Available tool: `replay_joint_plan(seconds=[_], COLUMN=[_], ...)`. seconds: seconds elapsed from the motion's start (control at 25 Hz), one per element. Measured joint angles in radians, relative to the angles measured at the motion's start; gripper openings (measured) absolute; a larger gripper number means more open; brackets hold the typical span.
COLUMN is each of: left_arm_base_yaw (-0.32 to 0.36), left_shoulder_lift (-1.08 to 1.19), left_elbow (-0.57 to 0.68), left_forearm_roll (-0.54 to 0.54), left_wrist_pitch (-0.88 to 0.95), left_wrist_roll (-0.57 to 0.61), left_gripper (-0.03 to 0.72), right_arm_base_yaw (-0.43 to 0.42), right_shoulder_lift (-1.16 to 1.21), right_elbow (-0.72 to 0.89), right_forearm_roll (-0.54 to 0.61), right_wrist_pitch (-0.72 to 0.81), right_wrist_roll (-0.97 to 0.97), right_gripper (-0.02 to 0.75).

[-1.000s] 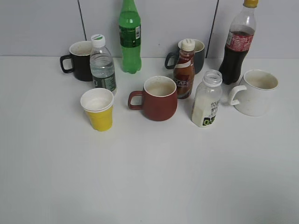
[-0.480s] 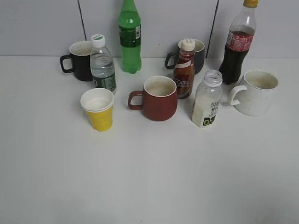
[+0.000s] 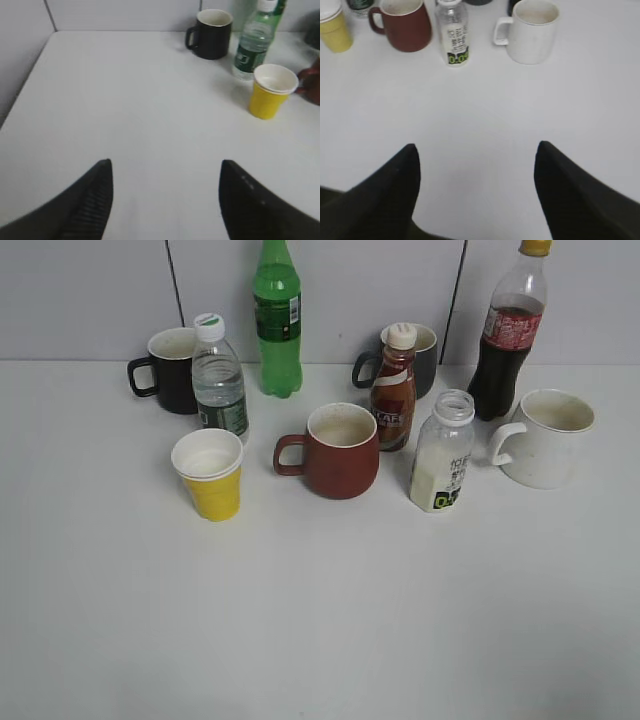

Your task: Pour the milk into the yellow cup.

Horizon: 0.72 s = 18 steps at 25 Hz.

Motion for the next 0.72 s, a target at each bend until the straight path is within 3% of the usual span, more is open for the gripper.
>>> replay_joint_plan(seconds=[0.04,0.2,0.72], left_arm_base_yaw=[0.077,0.166,0.169], left_shoulder_lift=[0.000,0.000,0.000], left_elbow=[0.000,0.000,0.001], left_forearm_roll=[0.000,0.000,0.000], left_wrist_pitch=[0.000,-0.001,-0.001], left_wrist_roll=[0.000,0.000,0.000], left_gripper=[0.505,0.505,0.505], right_arm_base_yaw=[-0.034,-0.103,-0.109], right_shoulder_lift=[-0.006,-0.045,-0.051], right_elbow=[0.000,0.000,0.000], right_forearm_roll=[0.000,0.000,0.004], right_wrist_pitch=[0.000,0.000,0.000], right_wrist_roll=[0.000,0.000,0.001], right_gripper=[0.533,0.533,0.533])
